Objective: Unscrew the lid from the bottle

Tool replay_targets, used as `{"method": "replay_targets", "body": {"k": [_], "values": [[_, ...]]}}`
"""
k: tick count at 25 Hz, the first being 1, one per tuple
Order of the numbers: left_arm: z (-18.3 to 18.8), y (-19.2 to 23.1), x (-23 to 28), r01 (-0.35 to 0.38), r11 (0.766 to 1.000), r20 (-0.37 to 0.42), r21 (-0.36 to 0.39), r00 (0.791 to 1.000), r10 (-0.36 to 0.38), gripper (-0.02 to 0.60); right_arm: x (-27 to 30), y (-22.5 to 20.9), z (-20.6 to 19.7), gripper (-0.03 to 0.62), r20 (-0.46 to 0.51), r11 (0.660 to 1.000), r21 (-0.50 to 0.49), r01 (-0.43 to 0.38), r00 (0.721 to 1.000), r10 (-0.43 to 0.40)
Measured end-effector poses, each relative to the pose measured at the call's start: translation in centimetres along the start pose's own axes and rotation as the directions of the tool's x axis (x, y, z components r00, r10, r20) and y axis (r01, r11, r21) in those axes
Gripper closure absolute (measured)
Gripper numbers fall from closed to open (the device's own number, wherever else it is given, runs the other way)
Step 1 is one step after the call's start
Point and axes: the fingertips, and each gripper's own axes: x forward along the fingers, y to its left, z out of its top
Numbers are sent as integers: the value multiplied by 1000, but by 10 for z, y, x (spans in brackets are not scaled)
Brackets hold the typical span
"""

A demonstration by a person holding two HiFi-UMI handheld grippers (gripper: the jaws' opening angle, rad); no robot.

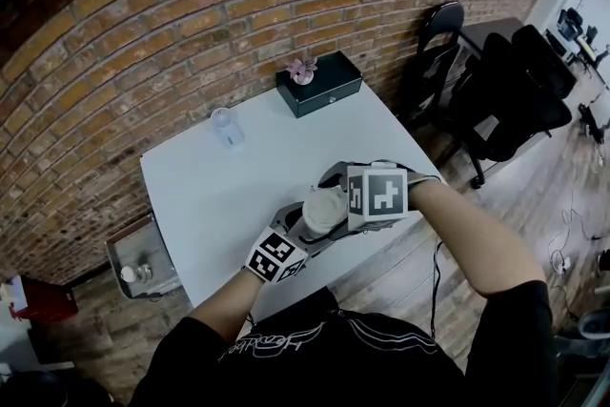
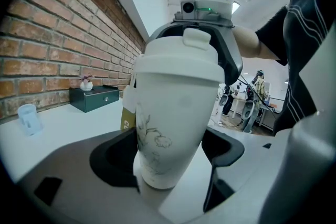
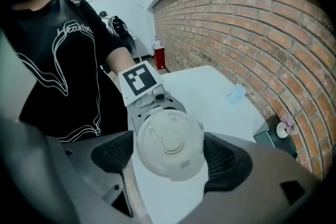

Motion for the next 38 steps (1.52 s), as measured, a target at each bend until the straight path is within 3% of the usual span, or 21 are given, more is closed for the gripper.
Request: {"method": "replay_targets", "body": {"k": [4, 11, 16, 31, 38], "values": [[1, 2, 0, 3, 1000, 9, 12, 1000, -3, 181, 2, -2, -1, 215, -110, 1000, 15, -15, 994, 16], [3, 3, 0, 2, 1000, 29, 13, 1000, -2, 181, 9, -7, -8, 177, -247, 1000, 6, 13, 969, -11], [2, 2, 0, 5, 1000, 36, 10, 999, -6, 181, 11, -7, -13, 174, -295, 1000, 12, 12, 955, -8], [2, 2, 0, 30, 999, 23, 10, 999, -31, 181, -15, 3, -2, 184, -320, 999, -34, -26, 947, 13], [7, 2, -10, 61, 998, 10, 15, 998, -62, 181, -53, 0, 27, 184, -199, 999, 12, 49, 979, -46]]}}
